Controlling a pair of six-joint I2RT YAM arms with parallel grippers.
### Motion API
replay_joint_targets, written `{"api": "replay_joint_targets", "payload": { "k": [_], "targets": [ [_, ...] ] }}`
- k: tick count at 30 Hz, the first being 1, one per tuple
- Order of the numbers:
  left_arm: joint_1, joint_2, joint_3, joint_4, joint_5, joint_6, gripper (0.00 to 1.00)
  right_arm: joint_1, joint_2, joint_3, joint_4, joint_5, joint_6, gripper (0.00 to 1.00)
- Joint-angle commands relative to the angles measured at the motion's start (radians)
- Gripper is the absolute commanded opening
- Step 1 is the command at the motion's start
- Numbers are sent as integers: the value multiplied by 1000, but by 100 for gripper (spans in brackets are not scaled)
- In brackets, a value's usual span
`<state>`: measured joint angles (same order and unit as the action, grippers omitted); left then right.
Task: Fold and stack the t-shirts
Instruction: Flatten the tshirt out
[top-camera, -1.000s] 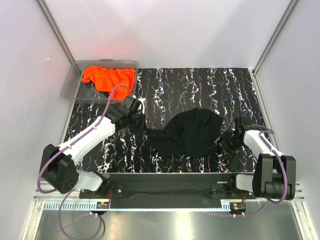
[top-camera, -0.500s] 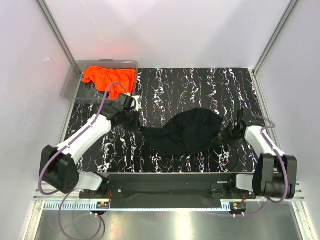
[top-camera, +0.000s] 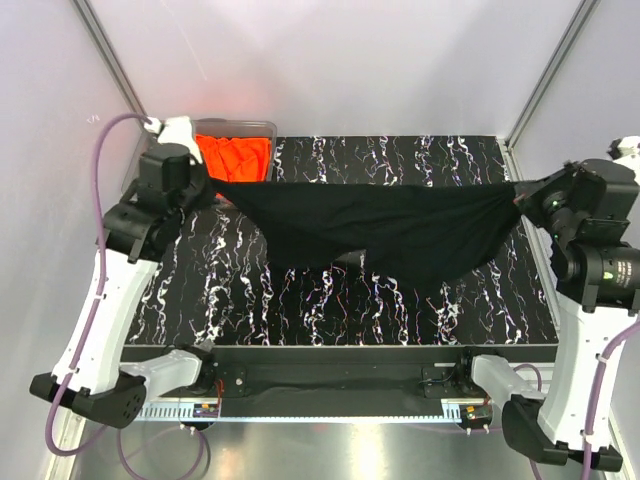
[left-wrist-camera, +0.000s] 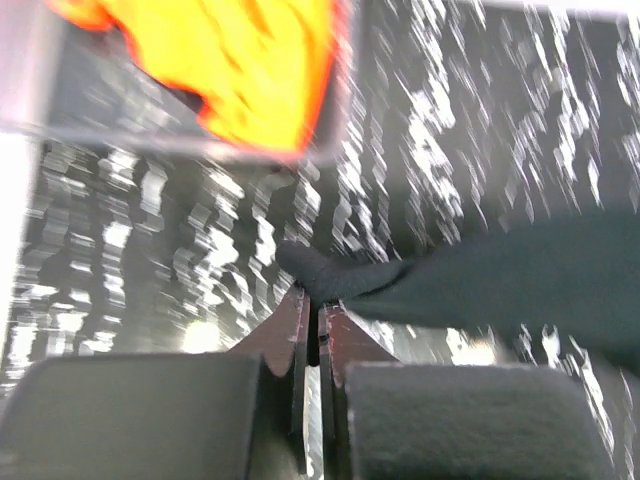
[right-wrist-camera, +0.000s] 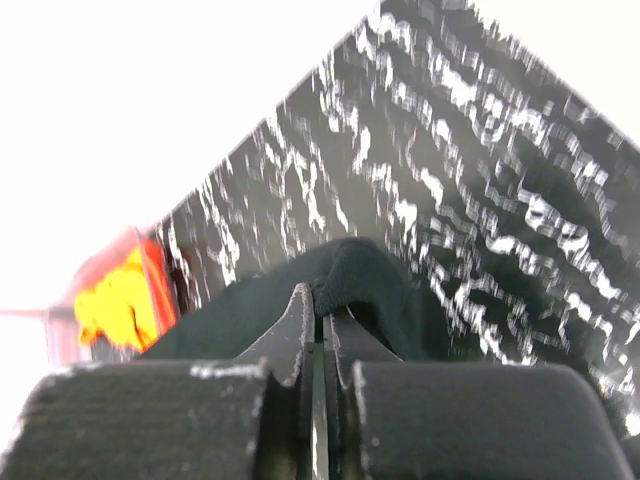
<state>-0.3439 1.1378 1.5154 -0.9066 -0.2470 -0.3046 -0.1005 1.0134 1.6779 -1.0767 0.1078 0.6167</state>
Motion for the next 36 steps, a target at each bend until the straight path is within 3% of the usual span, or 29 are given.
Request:
{"api": "replay_joint_targets", "payload": {
  "k": [1, 6, 10, 13, 17, 22, 25, 29, 32, 36],
  "targets": [
    [13, 34, 83, -31, -205, 65, 0, -2, 66, 57, 7, 139, -40, 0],
    [16, 120, 274, -32, -270, 120, 0, -2, 274, 225, 90, 121, -49, 0],
    [17, 123, 330, -29, -279, 124, 0, -4, 324, 374, 66, 95, -54, 0],
    [16, 64, 272, -29, -282, 111, 0, -4, 246, 303, 26, 124, -57, 0],
    [16, -30, 82, -20, -235, 78, 0, -2, 76, 195, -17, 130, -42, 0],
    [16, -73, -96, -5, -196, 33, 0, -4, 60, 113, -94, 73, -2, 0],
    [16, -44, -191, 21, -204, 39, 0, -4, 112, 62, -80, 75, 38, 0],
    [17, 32, -205, 40, -233, 53, 0, -2, 298, 94, -97, 20, 46, 0],
    [19, 114, -175, 60, -215, 85, 0, -4, 420, 92, -91, 36, 34, 0],
    [19, 252, -130, 58, -126, 88, 0, -5, 594, 66, 44, 24, -14, 1]
  ]
}}
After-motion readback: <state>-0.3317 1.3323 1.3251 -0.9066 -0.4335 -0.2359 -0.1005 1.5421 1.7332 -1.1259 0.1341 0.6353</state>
